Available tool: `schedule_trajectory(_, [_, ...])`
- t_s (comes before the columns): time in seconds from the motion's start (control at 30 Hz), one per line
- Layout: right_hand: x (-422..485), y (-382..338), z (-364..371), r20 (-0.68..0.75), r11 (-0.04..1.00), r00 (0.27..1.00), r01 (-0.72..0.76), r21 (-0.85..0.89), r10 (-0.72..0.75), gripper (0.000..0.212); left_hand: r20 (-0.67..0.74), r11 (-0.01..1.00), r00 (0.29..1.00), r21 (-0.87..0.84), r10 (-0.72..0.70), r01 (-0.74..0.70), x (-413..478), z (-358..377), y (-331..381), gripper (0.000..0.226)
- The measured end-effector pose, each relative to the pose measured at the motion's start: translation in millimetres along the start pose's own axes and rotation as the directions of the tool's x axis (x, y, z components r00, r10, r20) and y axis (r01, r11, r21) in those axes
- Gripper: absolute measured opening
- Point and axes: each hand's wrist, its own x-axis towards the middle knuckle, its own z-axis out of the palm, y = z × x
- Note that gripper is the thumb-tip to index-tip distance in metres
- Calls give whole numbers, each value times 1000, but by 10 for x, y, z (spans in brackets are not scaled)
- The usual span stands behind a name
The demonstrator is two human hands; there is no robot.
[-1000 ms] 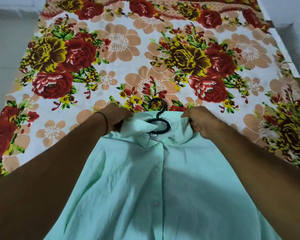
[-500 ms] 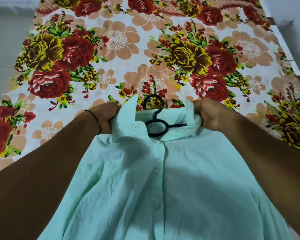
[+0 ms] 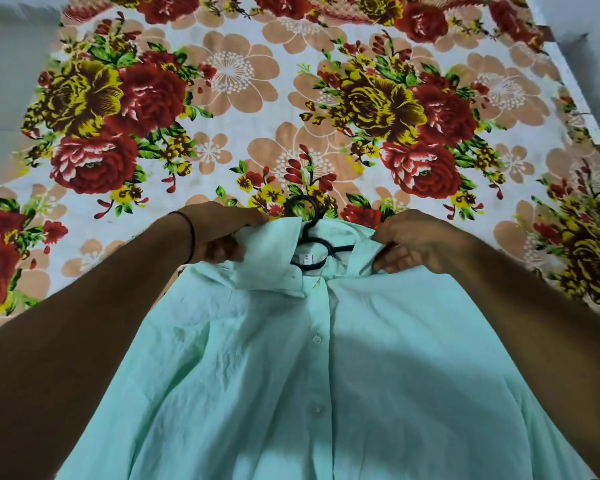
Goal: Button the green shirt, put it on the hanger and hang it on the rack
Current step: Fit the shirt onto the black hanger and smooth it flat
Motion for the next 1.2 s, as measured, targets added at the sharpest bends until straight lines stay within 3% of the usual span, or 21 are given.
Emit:
schedule_trajectory(0.1, [-35,-8,2,-64,987,996,72,145,-63,10,2,994,1000,-106,-21,21,-52,48,33,43])
schedule_trajectory(0.2, [-56,-33,-45,-95,953,990,122,276,-99,18,-93,984,996,-178,2,-19,-63,66,44,49])
schedule_trajectory(0.3, [-49,-39,-87,-71,938,992,122,324,-105,26,-147,988,988,-143,38,-59,-102,85,48,20])
schedule_trajectory(0.4, [-38,-2,-95,-81,940,992,116,322,-95,36,-107,994,994,-103,29,-41,-91,52,43,13])
schedule_trajectory(0.53, [-74,79,-93,-80,920,997,38,390,-7,41,31,929,999,-368,-27,36,-109,-17,21,24])
schedule_trajectory(0.67, [-110,146,-28,-13,891,991,-111,439,130,39,64,907,996,-415,-57,78,-161,-87,-81,26])
schedule_trajectory(0.73, [-106,149,17,-14,885,988,-133,445,155,24,52,921,996,-379,-74,88,-172,-91,-124,28])
schedule_trajectory(0.93, [-84,143,8,-4,865,997,-69,497,82,21,120,809,993,-580,-23,89,-174,-31,-205,34])
schedule_trajectory(1.0, [-86,178,-12,-3,829,998,-55,556,68,22,-55,868,998,-494,28,-52,-82,-6,-285,28])
schedule_trajectory(1.07, [-45,253,-2,-69,875,996,-22,484,63,16,-286,944,943,-227,169,-238,-21,25,-382,18])
schedule_trajectory(1.1, [-45,278,13,-139,918,990,22,396,36,12,-334,947,904,-86,266,-310,-28,42,-417,16])
schedule_trajectory(1.2, [-39,354,67,-317,979,937,181,91,-144,12,-263,821,793,347,550,-454,-42,38,-526,48])
